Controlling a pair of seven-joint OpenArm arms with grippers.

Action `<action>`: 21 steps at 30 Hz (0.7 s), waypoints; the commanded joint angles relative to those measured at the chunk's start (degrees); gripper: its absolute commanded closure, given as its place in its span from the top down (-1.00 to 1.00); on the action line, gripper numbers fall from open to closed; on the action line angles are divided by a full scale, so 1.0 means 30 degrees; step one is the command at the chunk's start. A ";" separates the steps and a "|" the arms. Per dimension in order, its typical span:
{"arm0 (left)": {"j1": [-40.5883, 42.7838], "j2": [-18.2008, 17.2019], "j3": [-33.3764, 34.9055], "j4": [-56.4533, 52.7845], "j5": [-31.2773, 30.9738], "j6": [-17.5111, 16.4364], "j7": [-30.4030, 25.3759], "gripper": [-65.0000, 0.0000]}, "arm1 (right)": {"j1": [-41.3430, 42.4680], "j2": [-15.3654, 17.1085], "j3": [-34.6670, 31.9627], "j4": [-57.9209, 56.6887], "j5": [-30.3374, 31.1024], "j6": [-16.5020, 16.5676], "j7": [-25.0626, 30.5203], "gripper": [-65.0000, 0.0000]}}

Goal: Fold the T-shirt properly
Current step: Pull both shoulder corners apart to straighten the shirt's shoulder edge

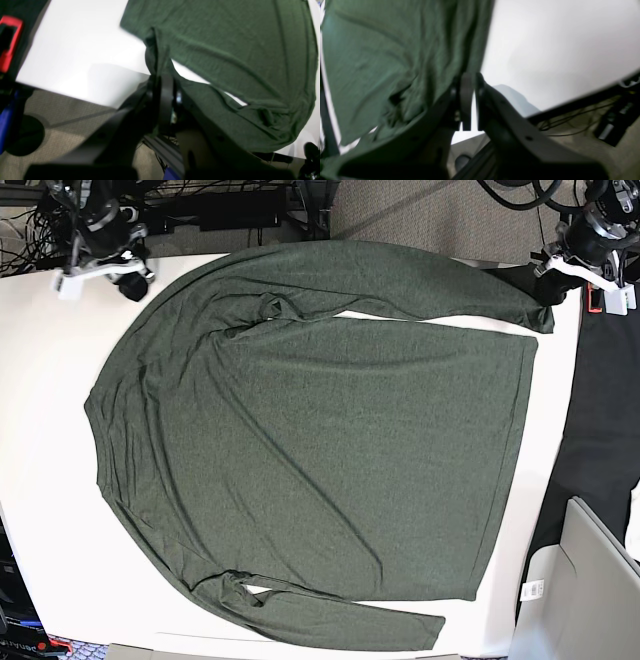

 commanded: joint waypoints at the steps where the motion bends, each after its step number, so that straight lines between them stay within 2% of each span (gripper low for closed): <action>1: 0.0092 -0.0237 -0.0089 0.0228 -0.0268 -0.0055 -0.0176 -1.00 | -0.0076 0.0123 -0.0143 0.0261 0.0035 0.0149 0.0370 -0.66; 3: 0.0063 -0.0237 -0.0089 0.0228 -0.0268 -0.0084 -0.0176 -1.00 | -0.0076 0.0123 -0.0612 0.0144 -0.0200 -0.0379 0.0370 -0.42; 6: 0.0034 -0.0237 -0.0089 0.0228 -0.0268 -0.0084 -0.0176 -1.00 | 0.0305 0.0123 -0.1344 0.0026 -0.0317 -0.2459 0.0370 -0.13; 8: 0.0034 -0.0237 -0.0089 0.0228 -0.0268 -0.0084 -0.0176 -1.00 | 0.0451 0.0181 -0.1843 -0.0032 -0.0317 -0.3368 0.0370 0.00; 19: 0.0063 -0.0207 -0.0089 0.0228 -0.0297 -0.0084 -0.0176 -1.00 | 0.2122 0.0035 -0.2546 -0.2230 -0.0346 -0.3602 0.0370 0.03; 21: 0.0063 -0.0207 -0.0089 0.0228 -0.0297 -0.0084 -0.0176 -1.00 | 0.2415 -0.0288 -0.2634 -0.2464 -0.0346 -0.3602 0.0370 0.03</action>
